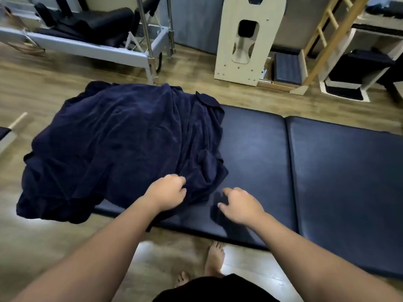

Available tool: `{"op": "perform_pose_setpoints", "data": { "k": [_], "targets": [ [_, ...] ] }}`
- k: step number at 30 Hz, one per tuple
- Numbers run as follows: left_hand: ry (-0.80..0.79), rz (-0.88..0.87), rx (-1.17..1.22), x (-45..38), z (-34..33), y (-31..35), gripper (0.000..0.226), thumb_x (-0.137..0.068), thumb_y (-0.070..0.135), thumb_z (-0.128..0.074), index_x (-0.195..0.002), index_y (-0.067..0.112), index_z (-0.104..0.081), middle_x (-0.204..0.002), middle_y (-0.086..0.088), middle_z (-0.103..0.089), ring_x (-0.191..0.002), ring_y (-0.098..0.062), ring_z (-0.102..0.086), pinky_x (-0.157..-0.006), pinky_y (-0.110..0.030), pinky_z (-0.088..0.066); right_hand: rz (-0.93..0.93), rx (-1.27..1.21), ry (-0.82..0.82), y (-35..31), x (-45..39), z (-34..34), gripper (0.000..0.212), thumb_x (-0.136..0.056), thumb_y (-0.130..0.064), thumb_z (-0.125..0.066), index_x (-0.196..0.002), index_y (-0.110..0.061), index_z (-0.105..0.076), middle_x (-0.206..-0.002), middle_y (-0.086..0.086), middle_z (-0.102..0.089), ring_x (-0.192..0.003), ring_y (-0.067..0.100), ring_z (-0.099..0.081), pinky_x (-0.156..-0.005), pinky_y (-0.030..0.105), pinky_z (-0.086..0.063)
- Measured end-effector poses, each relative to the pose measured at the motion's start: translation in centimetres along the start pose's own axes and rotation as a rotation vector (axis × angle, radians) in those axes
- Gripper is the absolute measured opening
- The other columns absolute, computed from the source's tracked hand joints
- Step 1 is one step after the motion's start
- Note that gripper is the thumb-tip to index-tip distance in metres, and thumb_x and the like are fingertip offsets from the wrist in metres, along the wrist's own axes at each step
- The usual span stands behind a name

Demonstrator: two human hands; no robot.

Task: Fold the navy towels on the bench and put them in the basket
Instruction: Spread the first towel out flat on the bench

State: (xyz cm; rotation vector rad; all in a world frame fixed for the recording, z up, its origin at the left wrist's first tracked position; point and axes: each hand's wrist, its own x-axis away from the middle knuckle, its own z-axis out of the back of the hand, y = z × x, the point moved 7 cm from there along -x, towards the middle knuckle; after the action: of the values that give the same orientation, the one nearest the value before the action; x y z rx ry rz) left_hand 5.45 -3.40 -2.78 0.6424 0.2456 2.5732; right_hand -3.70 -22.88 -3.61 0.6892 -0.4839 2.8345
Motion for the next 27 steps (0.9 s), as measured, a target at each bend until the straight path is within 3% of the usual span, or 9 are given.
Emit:
{"op": "perform_pose_setpoints", "data": {
  "k": [4, 10, 12, 16, 19, 22, 25, 27],
  "targets": [
    [0.014, 0.021, -0.051, -2.3, 1.8, 0.0, 0.025, -0.101, 0.031, -0.045, -0.110, 0.014, -0.061, -0.108, -0.001, -0.055, -0.094, -0.024, -0.058, -0.080, -0.039, -0.052, 0.020, -0.060, -0.009, -0.7, -3.2, 1.0, 0.043, -0.096, -0.048, -0.050, -0.130, -0.022, -0.051, -0.118, 0.008, -0.058, -0.111, 0.032, -0.058, -0.082, 0.041, -0.052],
    [0.014, -0.004, -0.090, -5.1, 2.7, 0.1, 0.024, -0.099, 0.027, -0.049, -0.114, 0.012, -0.061, -0.112, -0.002, -0.054, -0.102, -0.024, -0.058, -0.083, -0.044, -0.055, 0.034, -0.058, -0.074, -2.6, -5.7, 0.1, 0.050, -0.096, -0.057, -0.047, -0.130, -0.021, -0.044, -0.115, 0.006, -0.062, -0.105, 0.032, -0.062, -0.079, 0.043, -0.055],
    [-0.003, -0.031, -0.099, -5.9, 2.9, 0.2, 0.023, -0.099, 0.026, -0.050, -0.116, 0.013, -0.059, -0.114, -0.001, -0.053, -0.105, -0.023, -0.057, -0.083, -0.043, -0.055, 0.007, -0.071, -0.084, -3.2, -5.9, -0.4, 0.061, -0.096, -0.060, -0.046, -0.141, -0.020, -0.036, -0.117, 0.008, -0.064, -0.105, 0.033, -0.063, -0.077, 0.041, -0.053],
    [-0.033, -0.108, -0.111, -8.6, 3.1, 0.0, 0.041, -0.099, 0.023, -0.049, -0.140, 0.019, -0.044, -0.126, -0.001, -0.048, -0.110, -0.024, -0.055, -0.085, -0.044, -0.055, -0.105, -0.161, -0.069, -4.6, -6.6, -1.6, 0.080, -0.095, -0.063, -0.045, -0.154, -0.017, -0.018, -0.128, 0.014, -0.063, -0.114, 0.041, -0.060, -0.081, 0.043, -0.049],
    [-0.116, -0.156, -0.129, -11.1, 3.0, -0.5, 0.068, -0.100, 0.023, -0.046, -0.158, 0.039, -0.014, -0.131, -0.003, -0.044, -0.104, -0.025, -0.056, -0.084, -0.044, -0.056, -0.199, -0.258, -0.008, -6.0, -7.3, -2.3, 0.072, -0.097, -0.048, -0.051, -0.152, -0.016, -0.018, -0.126, 0.014, -0.060, -0.111, 0.040, -0.062, -0.076, 0.042, -0.046],
    [-0.228, -0.230, -0.173, -13.3, 2.8, -0.6, 0.076, -0.102, 0.027, -0.044, -0.154, 0.056, 0.003, -0.117, -0.004, -0.047, -0.094, -0.026, -0.056, -0.084, -0.046, -0.055, -0.281, -0.372, 0.051, -6.7, -7.5, -2.5, 0.066, -0.093, -0.027, -0.054, -0.150, -0.018, -0.021, -0.120, 0.011, -0.057, -0.108, 0.039, -0.061, -0.082, 0.043, -0.051],
    [-0.270, -0.296, -0.230, -15.4, 2.9, -0.6, 0.074, -0.103, 0.033, -0.047, -0.155, 0.053, 0.001, -0.118, -0.006, -0.053, -0.100, -0.028, -0.059, -0.086, -0.047, -0.055, -0.370, -0.432, 0.093, -6.5, -7.7, -2.0, 0.072, -0.086, -0.016, -0.051, -0.153, -0.021, -0.024, -0.124, 0.008, -0.053, -0.112, 0.038, -0.058, -0.089, 0.043, -0.050],
    [-0.294, -0.325, -0.284, -16.4, 3.0, -0.2, 0.066, -0.102, 0.037, -0.051, -0.156, 0.041, -0.013, -0.118, -0.005, -0.060, -0.102, -0.028, -0.061, -0.083, -0.046, -0.055, -0.440, -0.425, 0.124, -5.5, -7.2, -1.4, 0.075, -0.085, -0.016, -0.053, -0.154, -0.026, -0.026, -0.125, 0.007, -0.049, -0.112, 0.037, -0.058, -0.090, 0.042, -0.048]
  ]
}}
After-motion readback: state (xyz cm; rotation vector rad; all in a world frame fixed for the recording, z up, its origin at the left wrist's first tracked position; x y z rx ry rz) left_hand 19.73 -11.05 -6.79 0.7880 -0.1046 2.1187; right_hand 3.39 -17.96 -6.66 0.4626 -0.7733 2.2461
